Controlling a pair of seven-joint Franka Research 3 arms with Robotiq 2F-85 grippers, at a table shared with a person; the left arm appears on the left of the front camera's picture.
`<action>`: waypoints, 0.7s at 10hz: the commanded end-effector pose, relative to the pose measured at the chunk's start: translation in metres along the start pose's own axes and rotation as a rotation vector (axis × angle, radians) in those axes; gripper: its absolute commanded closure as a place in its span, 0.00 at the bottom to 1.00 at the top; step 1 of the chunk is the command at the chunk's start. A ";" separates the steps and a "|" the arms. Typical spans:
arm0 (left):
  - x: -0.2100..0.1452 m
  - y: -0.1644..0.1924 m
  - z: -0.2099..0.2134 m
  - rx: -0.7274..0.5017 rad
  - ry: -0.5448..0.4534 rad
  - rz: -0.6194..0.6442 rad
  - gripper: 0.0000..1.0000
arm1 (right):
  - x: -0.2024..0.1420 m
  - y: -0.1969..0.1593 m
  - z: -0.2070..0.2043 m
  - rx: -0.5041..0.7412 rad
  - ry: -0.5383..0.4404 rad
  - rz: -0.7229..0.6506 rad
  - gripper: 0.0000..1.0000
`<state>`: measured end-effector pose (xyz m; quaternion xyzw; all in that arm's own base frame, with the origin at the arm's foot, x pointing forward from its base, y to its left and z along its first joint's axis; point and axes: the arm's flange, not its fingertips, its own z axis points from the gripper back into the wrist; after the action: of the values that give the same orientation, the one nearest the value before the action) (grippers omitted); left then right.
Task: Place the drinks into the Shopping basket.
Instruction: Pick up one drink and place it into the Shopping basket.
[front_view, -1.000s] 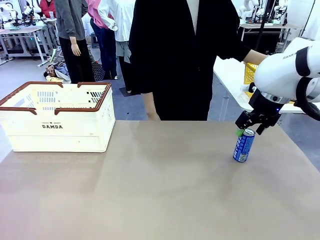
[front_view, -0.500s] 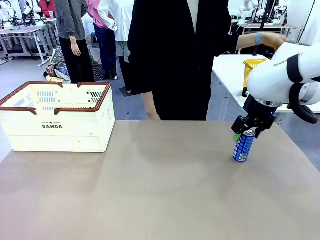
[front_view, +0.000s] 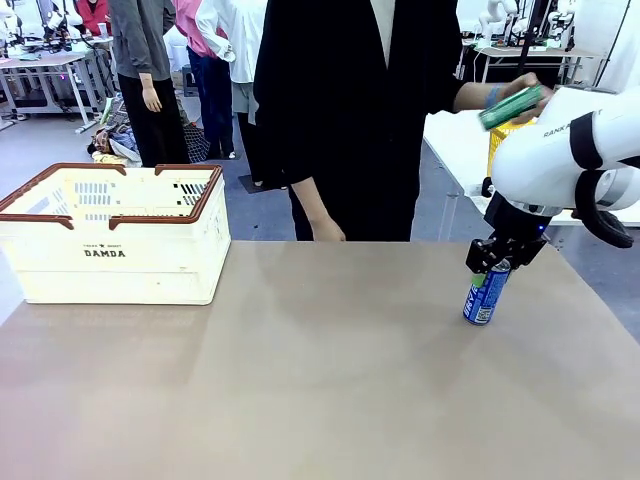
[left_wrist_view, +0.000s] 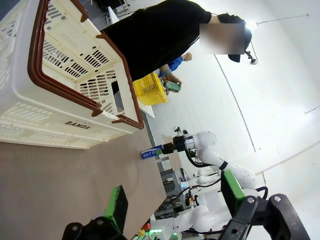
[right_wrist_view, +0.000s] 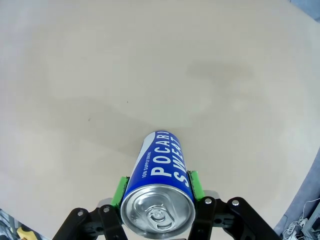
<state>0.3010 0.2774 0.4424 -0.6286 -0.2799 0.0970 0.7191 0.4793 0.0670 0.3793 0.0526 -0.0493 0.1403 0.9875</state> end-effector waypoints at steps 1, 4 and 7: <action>-0.002 -0.001 0.001 -0.004 0.013 -0.017 0.00 | 0.005 0.001 0.008 -0.011 0.014 -0.018 1.00; -0.002 -0.001 0.001 -0.004 0.013 -0.017 0.00 | -0.037 -0.017 0.105 0.107 -0.026 0.034 1.00; -0.002 -0.001 0.001 -0.004 0.013 -0.017 0.00 | -0.134 0.030 0.203 0.128 -0.101 0.211 1.00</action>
<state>0.3013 0.2775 0.4423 -0.6286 -0.2794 0.0970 0.7193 0.3579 0.0291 0.5557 0.1040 -0.0703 0.2047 0.9707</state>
